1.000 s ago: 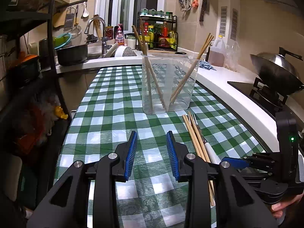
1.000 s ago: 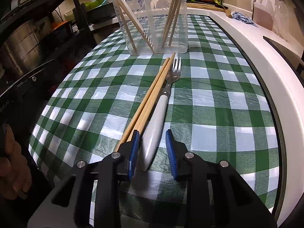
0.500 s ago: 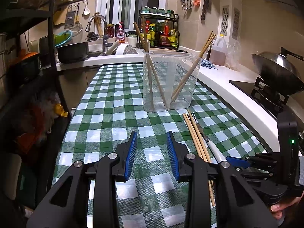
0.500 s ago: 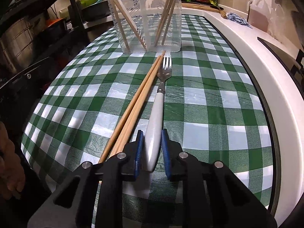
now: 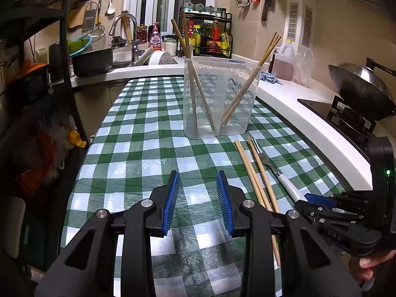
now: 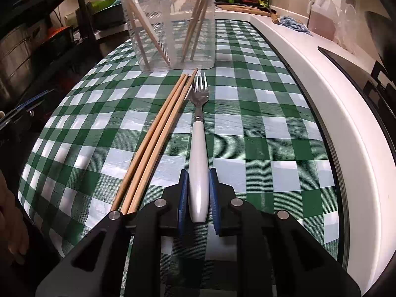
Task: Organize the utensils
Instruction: 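Close the left gripper on a chopstick while the right gripper grasps the white-handled fork, then lift the chopstick and the fork off the cloth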
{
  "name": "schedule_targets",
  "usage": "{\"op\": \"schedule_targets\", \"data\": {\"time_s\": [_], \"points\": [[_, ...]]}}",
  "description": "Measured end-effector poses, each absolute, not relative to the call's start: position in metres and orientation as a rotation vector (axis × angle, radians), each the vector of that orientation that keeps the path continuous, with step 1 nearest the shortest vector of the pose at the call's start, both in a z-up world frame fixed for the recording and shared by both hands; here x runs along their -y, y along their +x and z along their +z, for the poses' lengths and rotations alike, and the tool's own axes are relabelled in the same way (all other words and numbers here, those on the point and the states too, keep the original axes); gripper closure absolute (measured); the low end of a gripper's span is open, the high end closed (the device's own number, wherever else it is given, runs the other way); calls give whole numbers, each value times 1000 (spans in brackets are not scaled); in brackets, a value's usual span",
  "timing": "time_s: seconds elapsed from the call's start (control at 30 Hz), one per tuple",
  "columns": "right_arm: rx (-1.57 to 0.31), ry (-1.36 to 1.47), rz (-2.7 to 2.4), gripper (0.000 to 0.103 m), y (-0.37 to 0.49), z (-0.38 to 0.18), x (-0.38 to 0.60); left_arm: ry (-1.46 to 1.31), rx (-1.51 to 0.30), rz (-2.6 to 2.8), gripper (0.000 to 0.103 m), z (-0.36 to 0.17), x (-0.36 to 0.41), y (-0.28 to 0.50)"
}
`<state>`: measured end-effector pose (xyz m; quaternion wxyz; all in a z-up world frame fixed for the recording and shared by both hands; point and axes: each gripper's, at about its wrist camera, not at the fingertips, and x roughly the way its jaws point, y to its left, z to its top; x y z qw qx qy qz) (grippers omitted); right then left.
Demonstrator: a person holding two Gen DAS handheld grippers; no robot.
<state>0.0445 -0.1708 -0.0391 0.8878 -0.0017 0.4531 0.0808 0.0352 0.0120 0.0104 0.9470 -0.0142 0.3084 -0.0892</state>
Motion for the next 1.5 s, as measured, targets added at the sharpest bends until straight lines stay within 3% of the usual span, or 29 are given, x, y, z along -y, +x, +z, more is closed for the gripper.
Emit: {"op": "schedule_targets", "data": {"time_s": [0.27, 0.43, 0.87, 0.97, 1.07, 1.5], "points": [[-945, 29, 107, 85, 48, -38, 186, -34, -653, -195, 72, 4, -8, 38], [-967, 63, 70, 85, 52, -41, 199, -34, -696, -249, 82, -8, 4, 37], [-984, 81, 70, 85, 54, -40, 205, 0, -820, -415, 83, -43, 60, 32], [-985, 83, 71, 85, 54, -40, 205, 47, -823, -379, 88, -45, 64, 30], [-984, 82, 70, 85, 54, -40, 205, 55, -830, -344, 95, -47, 59, 32], [-980, 54, 140, 85, 52, -40, 191, 13, -798, -140, 97, -44, 9, 32]]}}
